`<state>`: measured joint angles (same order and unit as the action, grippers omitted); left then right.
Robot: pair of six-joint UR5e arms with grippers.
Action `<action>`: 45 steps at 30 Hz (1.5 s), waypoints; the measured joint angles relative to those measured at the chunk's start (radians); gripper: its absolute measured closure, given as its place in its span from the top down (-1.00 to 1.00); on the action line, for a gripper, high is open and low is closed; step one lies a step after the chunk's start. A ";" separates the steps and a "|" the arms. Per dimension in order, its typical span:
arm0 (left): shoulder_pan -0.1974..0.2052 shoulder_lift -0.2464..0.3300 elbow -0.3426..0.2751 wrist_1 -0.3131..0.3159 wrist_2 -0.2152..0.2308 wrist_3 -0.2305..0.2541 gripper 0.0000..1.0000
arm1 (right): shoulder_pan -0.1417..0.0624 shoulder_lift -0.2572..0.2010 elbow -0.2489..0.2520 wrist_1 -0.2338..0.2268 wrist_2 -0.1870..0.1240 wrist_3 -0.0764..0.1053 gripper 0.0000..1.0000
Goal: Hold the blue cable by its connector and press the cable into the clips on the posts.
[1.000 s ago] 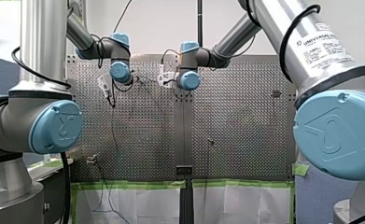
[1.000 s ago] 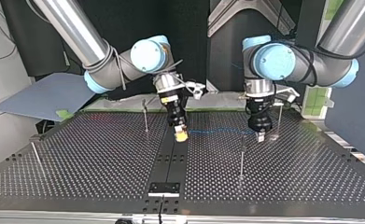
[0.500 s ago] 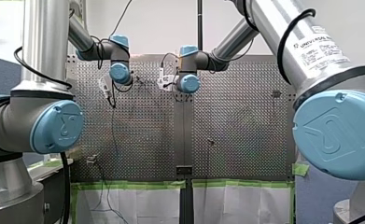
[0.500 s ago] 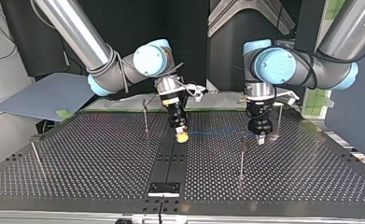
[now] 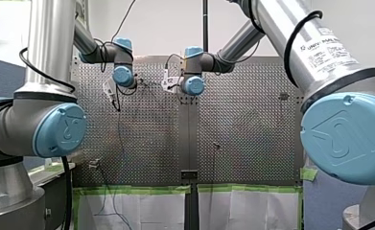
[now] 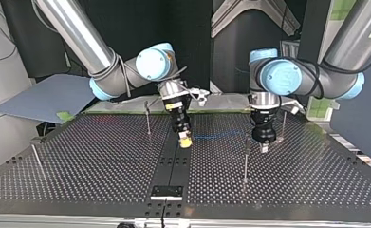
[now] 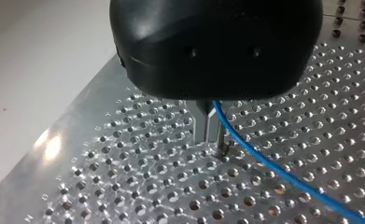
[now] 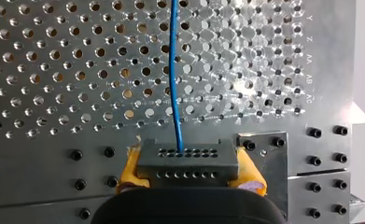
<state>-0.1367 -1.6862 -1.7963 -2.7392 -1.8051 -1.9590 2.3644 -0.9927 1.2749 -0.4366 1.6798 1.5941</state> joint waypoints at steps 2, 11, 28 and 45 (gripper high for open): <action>0.005 -0.006 0.006 0.001 0.010 -0.001 -1.00 | -0.004 0.001 -0.002 -0.001 0.000 0.000 -1.00; 0.026 -0.013 0.023 0.003 0.054 -0.015 -1.00 | -0.023 0.025 -0.019 -0.001 -0.007 0.001 -1.00; 0.057 -0.044 0.044 -0.002 0.078 -0.023 -1.00 | -0.067 0.031 -0.046 0.001 -0.024 0.005 -1.00; 0.060 -0.044 0.044 -0.005 0.090 -0.008 0.33 | -0.096 0.032 -0.048 0.000 -0.041 0.006 -1.00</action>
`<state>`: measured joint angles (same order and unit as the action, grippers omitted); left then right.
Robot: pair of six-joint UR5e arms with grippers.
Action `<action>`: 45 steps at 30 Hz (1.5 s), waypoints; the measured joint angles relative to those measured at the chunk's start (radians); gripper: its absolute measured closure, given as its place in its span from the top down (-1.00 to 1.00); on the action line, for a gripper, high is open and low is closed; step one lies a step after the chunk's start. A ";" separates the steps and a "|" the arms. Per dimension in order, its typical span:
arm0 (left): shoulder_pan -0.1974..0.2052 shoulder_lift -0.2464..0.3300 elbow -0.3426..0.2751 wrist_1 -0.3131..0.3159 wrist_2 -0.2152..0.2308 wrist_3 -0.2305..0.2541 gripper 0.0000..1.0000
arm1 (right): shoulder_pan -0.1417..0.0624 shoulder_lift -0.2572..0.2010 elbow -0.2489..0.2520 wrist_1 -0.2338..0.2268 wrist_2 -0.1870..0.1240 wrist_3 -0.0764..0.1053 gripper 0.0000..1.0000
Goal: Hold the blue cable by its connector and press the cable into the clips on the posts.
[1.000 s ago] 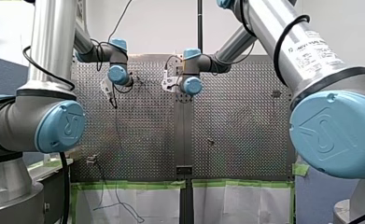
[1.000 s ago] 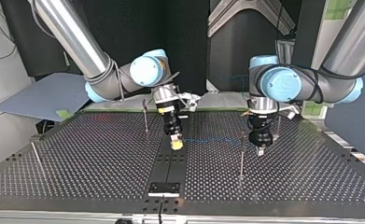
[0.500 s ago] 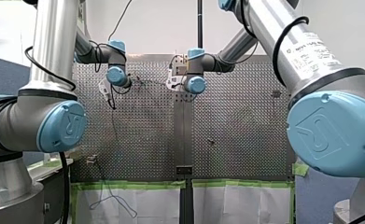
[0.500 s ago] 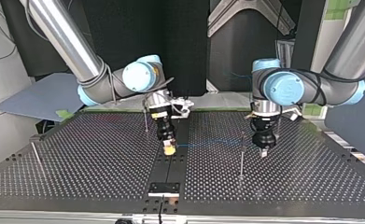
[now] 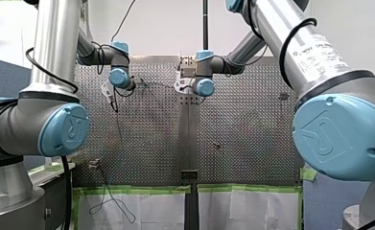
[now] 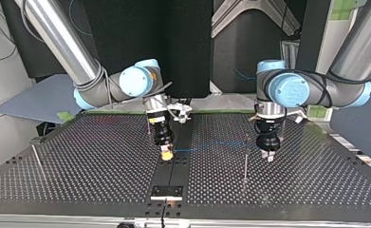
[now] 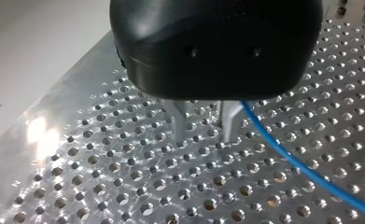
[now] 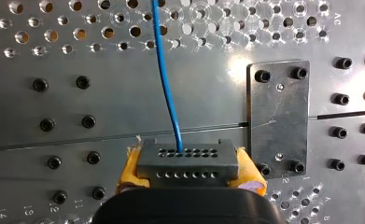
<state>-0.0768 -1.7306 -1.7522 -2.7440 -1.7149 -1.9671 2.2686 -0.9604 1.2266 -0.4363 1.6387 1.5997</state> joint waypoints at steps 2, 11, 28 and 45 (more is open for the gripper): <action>-0.001 0.000 0.000 -0.003 0.004 0.005 0.42 | 0.000 0.000 0.000 0.000 0.000 0.000 -1.00; -0.011 0.002 0.000 -0.037 0.050 0.051 1.00 | -0.001 0.000 0.000 0.002 0.000 0.001 -1.00; -0.028 0.069 -0.001 -0.182 -0.005 0.068 1.00 | -0.001 0.000 0.000 0.015 0.000 0.001 -1.00; -0.072 0.117 -0.062 -0.309 -0.026 0.054 1.00 | -0.001 -0.001 0.000 0.023 0.000 0.000 -1.00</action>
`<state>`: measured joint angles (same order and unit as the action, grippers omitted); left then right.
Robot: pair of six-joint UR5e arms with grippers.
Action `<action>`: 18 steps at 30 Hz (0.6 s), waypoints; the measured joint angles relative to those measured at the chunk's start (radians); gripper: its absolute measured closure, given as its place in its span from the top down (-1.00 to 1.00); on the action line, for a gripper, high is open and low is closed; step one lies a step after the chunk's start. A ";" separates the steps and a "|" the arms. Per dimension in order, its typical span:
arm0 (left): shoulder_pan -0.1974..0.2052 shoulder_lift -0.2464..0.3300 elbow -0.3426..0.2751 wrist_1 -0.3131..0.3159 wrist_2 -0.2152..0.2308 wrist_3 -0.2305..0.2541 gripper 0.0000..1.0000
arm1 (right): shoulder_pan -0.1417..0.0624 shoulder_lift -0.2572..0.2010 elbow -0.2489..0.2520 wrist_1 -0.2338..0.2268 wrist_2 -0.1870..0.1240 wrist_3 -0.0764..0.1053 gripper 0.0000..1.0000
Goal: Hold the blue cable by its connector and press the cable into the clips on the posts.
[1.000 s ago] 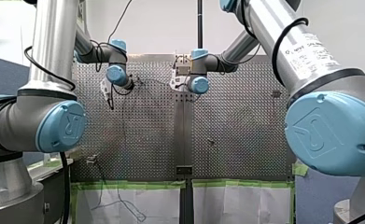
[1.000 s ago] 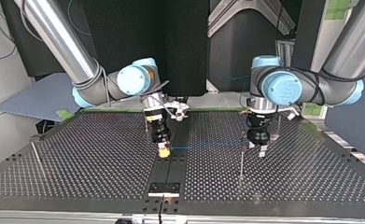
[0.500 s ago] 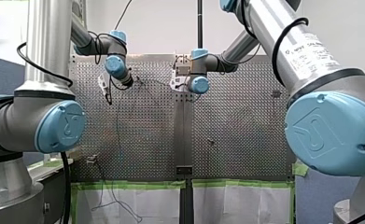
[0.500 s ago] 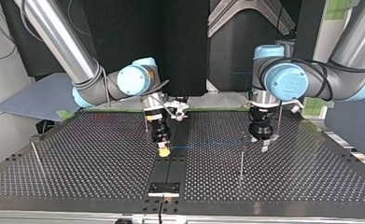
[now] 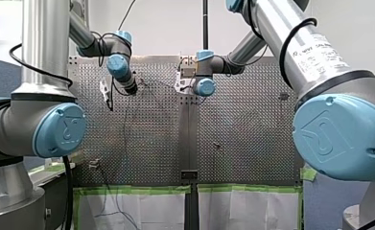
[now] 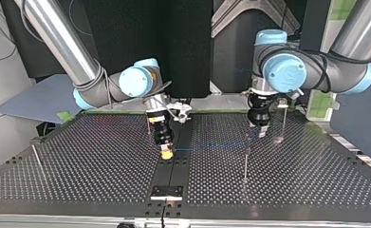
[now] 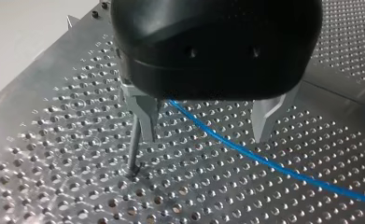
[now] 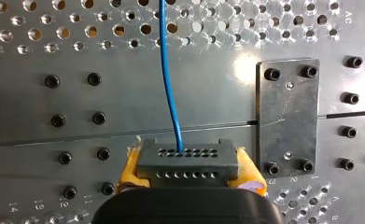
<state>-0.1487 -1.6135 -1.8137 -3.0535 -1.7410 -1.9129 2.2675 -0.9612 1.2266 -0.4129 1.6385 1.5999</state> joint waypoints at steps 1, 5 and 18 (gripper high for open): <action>-0.002 0.009 -0.004 -0.002 -0.002 0.000 1.00 | 0.000 0.000 0.000 0.000 0.000 0.000 -1.00; -0.010 0.040 -0.011 -0.007 0.001 0.000 1.00 | 0.000 0.000 0.000 0.000 0.000 0.000 -1.00; -0.049 0.097 -0.014 -0.009 0.052 0.022 1.00 | 0.000 0.000 0.000 0.001 0.000 0.000 -1.00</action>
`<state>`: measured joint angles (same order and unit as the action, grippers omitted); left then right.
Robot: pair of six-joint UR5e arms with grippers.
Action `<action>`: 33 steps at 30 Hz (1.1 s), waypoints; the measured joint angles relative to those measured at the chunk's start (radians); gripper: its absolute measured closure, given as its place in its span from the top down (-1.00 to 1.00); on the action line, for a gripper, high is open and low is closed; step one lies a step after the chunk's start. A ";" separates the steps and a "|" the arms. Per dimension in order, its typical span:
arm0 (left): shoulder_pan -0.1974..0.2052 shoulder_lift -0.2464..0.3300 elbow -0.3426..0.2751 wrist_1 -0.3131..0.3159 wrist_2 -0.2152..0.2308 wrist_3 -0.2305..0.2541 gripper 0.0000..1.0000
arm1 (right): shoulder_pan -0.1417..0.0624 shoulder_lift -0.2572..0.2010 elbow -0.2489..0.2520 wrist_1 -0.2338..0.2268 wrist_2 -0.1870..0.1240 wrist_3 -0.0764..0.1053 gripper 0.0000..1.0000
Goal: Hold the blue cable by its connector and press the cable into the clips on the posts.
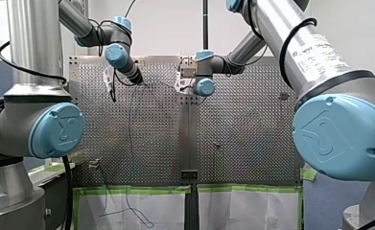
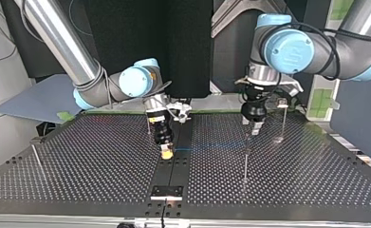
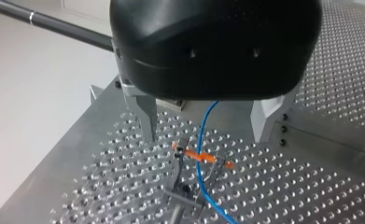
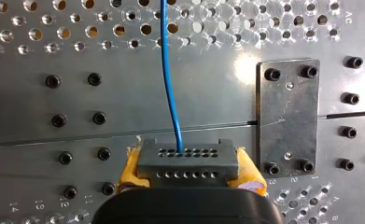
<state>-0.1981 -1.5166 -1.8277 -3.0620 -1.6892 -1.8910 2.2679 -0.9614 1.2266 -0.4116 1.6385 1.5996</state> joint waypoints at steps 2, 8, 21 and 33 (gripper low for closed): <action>-0.004 0.000 0.000 0.000 0.001 0.002 1.00 | 0.000 0.000 0.000 0.001 0.000 0.000 -1.00; -0.012 0.000 0.000 0.001 0.001 0.003 1.00 | 0.001 0.000 0.000 0.003 0.000 0.000 -1.00; -0.014 0.001 0.000 0.002 -0.002 0.003 1.00 | 0.004 0.000 0.000 0.005 0.000 0.001 -1.00; -0.014 0.001 0.000 0.002 -0.002 0.002 1.00 | 0.005 0.000 0.000 0.006 0.001 0.001 -1.00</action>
<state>-0.2120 -1.5161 -1.8279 -3.0595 -1.6914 -1.8890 2.2726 -0.9613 1.2266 -0.4052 1.6395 1.6002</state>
